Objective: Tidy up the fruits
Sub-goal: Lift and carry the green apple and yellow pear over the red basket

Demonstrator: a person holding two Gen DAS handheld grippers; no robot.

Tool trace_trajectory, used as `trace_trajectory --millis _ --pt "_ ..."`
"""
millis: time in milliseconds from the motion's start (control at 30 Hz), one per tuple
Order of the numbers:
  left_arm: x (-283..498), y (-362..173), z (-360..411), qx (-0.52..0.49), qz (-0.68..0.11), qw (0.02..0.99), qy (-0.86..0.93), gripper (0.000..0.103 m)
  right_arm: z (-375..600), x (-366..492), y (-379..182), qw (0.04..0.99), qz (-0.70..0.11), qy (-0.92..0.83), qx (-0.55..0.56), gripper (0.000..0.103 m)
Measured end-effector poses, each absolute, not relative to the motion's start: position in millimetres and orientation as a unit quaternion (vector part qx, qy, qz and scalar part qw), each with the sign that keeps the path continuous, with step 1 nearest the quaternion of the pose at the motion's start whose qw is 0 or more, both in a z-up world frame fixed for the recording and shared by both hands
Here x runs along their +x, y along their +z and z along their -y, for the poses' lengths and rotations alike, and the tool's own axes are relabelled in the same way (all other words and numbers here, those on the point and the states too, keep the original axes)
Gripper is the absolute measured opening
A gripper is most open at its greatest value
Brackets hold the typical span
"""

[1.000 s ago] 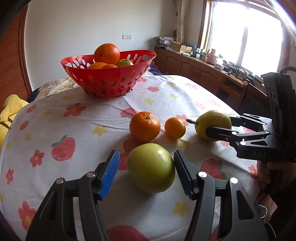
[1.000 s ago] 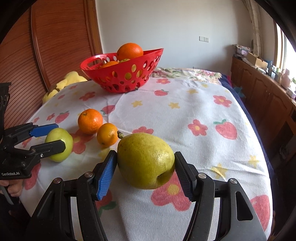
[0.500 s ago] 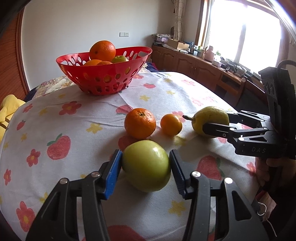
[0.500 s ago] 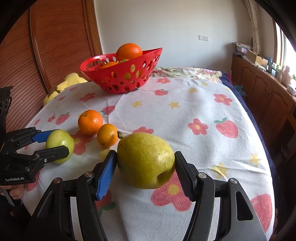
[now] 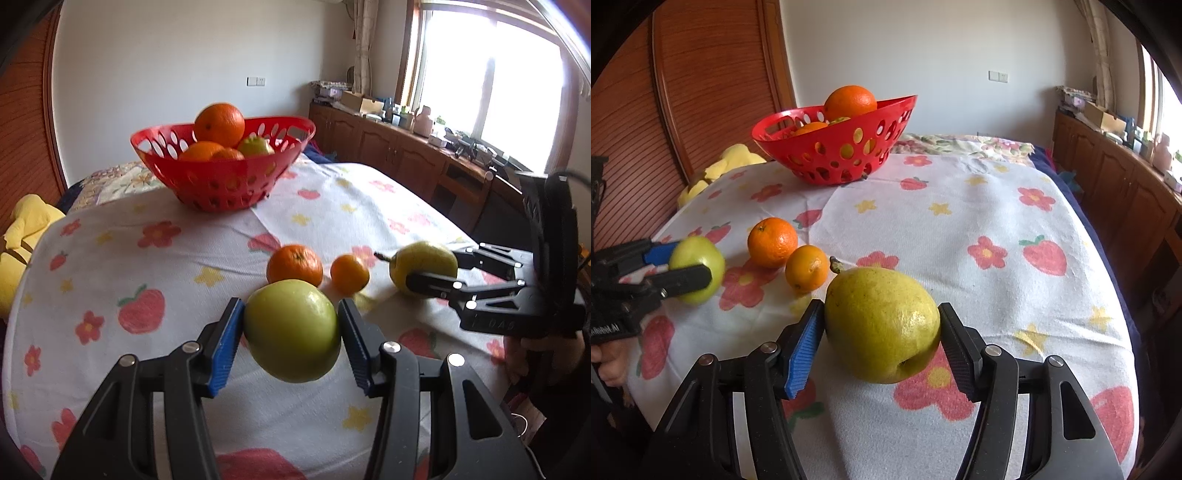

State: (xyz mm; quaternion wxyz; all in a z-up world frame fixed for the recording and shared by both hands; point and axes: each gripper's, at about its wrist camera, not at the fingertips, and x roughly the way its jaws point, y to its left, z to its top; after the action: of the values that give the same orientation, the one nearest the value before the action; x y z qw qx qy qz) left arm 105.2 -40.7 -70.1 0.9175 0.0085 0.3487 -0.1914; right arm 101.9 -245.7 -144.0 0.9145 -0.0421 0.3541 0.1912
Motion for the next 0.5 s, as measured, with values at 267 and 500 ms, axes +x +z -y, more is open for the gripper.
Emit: trace_trajectory --millis 267,500 --pt "116.3 -50.5 23.8 0.003 -0.326 0.928 -0.178 0.051 248.0 98.8 -138.6 0.917 -0.346 0.191 -0.043 0.063" --pt "121.1 -32.8 13.8 0.004 -0.307 0.937 -0.168 0.051 250.4 97.6 -126.8 0.920 -0.337 0.197 -0.039 0.063"
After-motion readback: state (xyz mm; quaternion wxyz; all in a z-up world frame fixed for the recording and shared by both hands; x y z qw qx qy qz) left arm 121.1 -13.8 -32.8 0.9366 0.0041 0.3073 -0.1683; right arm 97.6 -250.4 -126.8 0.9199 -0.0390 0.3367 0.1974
